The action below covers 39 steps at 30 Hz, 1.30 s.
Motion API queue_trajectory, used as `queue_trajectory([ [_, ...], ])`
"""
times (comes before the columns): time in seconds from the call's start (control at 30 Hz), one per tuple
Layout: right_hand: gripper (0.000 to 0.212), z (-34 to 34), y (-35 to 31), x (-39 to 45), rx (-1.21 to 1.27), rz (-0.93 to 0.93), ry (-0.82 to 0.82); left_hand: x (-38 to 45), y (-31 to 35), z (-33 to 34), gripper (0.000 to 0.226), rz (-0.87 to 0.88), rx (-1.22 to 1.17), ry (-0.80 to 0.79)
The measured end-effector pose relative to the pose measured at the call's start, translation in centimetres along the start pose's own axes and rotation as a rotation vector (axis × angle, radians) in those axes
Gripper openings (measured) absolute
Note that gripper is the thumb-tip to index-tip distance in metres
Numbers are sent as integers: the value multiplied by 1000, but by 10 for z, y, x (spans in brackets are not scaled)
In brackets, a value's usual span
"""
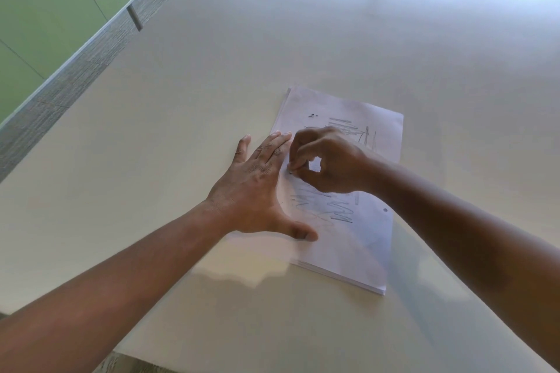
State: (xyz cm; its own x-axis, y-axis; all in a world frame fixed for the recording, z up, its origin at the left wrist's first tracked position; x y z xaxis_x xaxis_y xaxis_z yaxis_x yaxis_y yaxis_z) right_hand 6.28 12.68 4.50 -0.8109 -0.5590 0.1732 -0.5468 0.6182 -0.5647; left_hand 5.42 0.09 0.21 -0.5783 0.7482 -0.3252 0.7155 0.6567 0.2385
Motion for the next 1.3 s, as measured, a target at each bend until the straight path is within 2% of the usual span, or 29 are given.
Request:
queue_trajectory([
  [0.07,9,2,-1,1,-4,4,30,0,1,0,162,-2,9,0],
  [0.23,7,13,-11,-9,41,-50,-106,-1,0,0,163,-12,-7,-16],
  [0.37,9,-4,4,-2,-14,-14,28,-1,0,-1,161,-4,-15,0],
  [0.43,8,0,0,1,-4,-19,45,0,0,0,160,4,0,5],
  [0.6,6,15,-13,-7,71,-64,-129,0,0,0,164,-14,10,-20],
  [0.8,5,4,-6,-1,28,-36,-1,0,-1,1,163,-11,18,-11],
  [1.0,8,13,-16,-9,36,-70,-175,-1,-1,0,163,-17,7,-21],
  [1.17,8,1,-4,2,11,-15,-9,0,0,0,162,-9,12,-7],
  [1.3,9,13,-17,-4,50,-34,-146,0,-1,0,164,-16,7,-17],
])
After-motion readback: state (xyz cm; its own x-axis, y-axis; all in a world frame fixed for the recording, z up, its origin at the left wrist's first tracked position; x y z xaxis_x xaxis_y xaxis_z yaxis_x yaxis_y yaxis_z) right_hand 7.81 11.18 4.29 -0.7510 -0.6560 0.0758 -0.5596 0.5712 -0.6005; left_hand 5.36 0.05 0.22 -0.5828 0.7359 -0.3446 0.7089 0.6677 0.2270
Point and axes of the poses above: each hand's wrist, its own x-axis towards the middle knuckle, its own z-axis out of the palm, y = z × x, the point moved 6 cm from there along x, towards the middle knuckle, and after that the axes turned 10 degrees about -y, right-handed, at the moved point
